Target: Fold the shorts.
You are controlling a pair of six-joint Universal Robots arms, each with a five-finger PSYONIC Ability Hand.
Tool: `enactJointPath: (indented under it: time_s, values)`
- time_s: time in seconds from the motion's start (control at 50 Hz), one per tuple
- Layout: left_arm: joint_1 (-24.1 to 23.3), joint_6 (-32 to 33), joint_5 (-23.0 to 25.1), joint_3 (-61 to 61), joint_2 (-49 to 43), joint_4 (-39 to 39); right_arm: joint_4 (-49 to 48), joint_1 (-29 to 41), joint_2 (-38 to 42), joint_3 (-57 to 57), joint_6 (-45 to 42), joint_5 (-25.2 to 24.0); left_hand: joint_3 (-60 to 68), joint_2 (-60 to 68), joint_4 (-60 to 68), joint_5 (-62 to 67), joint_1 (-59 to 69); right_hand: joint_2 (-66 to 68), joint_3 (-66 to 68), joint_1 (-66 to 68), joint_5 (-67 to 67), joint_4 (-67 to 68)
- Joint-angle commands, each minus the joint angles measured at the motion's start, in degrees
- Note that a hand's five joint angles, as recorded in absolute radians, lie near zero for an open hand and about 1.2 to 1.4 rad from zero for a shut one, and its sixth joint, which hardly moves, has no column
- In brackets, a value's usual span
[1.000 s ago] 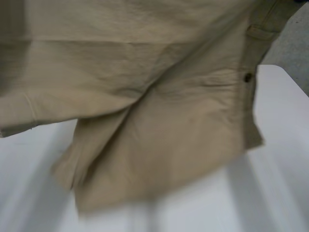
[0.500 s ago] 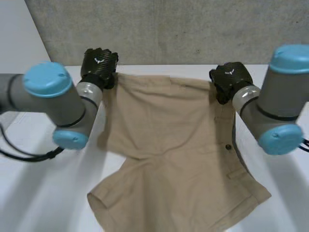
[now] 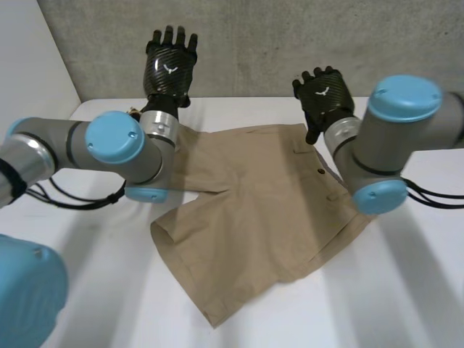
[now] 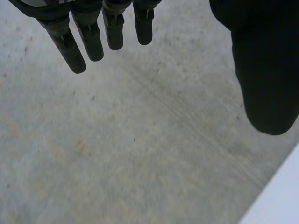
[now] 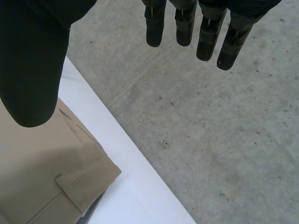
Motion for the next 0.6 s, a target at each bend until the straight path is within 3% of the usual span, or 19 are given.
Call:
enactJointPath:
  time_s: [0.02, 0.2, 0.3, 0.46, 0.6]
  values:
    - [-2.3, -3.4, -5.0, -22.4, 18.6, -6.0, 1.3, -6.1, -14.0, 16.2, 0.8, -5.8, -0.9, -0.1, -0.3, -1.2, 0.7, -3.0, -2.2, -1.9, -4.0, -3.7]
    - [-7.6, -17.1, -5.2, -42.6, 36.3, -20.6, 7.4, -17.3, -18.9, 28.2, -4.8, -21.1, 2.7, 3.4, 3.2, 2.3, 4.2, -2.2, -1.5, -1.1, -3.3, -3.0]
    - [-11.2, -27.1, -6.2, -49.0, 40.7, -26.3, 9.1, -23.2, -17.1, 32.8, -15.5, -28.0, 10.6, 11.3, 11.1, 10.2, 12.1, 9.4, 10.1, 10.5, 8.3, 8.7]
    - [-16.4, -39.0, -9.4, -52.9, 39.1, -32.1, 9.2, -26.7, -10.1, 35.3, -28.1, -31.5, 13.4, 14.2, 14.0, 13.1, 15.0, 12.9, 13.6, 14.0, 11.8, 12.2]
    - [-18.5, -43.3, -9.8, -52.0, 34.3, -34.0, 8.5, -26.8, -6.3, 34.4, -28.3, -32.4, 13.3, 14.0, 13.8, 12.9, 14.8, 21.7, 22.4, 22.8, 20.6, 20.9]
